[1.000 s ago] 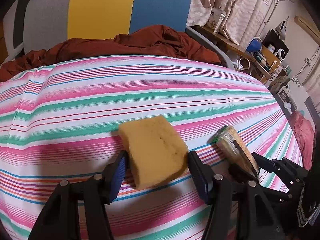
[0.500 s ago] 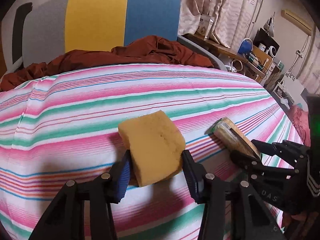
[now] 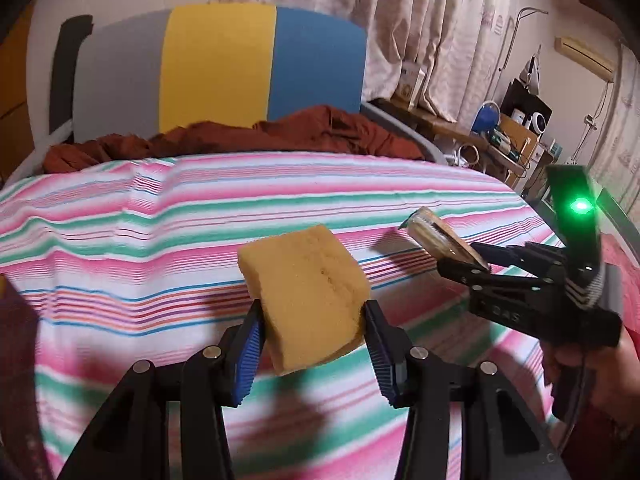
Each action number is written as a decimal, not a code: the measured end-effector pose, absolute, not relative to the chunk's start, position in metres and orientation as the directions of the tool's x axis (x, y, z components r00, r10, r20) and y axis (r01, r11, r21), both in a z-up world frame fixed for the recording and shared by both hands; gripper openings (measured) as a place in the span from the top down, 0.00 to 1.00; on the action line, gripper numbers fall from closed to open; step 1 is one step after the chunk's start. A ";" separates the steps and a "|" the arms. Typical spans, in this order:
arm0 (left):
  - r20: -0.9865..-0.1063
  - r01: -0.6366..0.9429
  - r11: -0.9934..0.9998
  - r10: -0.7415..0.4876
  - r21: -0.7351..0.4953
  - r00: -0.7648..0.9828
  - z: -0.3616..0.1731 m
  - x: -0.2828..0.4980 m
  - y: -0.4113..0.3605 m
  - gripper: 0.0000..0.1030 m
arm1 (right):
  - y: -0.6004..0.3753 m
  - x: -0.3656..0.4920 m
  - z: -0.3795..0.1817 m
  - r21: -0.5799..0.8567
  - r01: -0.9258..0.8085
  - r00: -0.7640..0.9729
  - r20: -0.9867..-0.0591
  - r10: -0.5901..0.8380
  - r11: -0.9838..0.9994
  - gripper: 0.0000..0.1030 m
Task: Organize objects
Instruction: 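Grasp the wrapped snack bar with the right tool while the left tool grasps the tan sponge, then carry the snack bar and sponge over the gold tray with both tools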
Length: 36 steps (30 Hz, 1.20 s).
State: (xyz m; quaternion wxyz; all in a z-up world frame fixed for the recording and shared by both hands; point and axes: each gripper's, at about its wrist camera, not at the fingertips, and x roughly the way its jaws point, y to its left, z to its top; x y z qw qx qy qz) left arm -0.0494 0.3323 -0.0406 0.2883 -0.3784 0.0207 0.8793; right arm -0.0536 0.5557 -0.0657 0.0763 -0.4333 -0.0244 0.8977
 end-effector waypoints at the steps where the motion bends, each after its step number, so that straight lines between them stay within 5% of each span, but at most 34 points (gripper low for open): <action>1: -0.673 -0.523 -0.833 0.493 -0.182 -0.551 -0.038 -0.047 0.328 0.53 | 0.551 -0.053 -0.064 -0.110 -0.104 -0.623 -0.768 0.151 -0.988 0.52; 9: -0.618 -0.551 -0.828 0.489 -0.107 -0.615 -0.009 -0.001 0.287 0.53 | 0.516 -0.046 -0.061 -0.133 -0.015 -0.659 -0.744 0.110 -0.991 0.52; 21: -0.585 -0.423 -0.878 0.469 -0.225 -0.662 0.024 0.020 0.191 0.53 | 0.454 -0.037 -0.060 -0.127 0.102 -0.665 -0.746 0.027 -0.987 0.52; 36: -0.620 -0.169 -0.936 0.333 -0.310 -0.710 0.020 0.009 0.062 0.52 | 0.335 -0.021 -0.008 0.124 0.268 -0.668 -0.691 -0.277 -0.955 0.52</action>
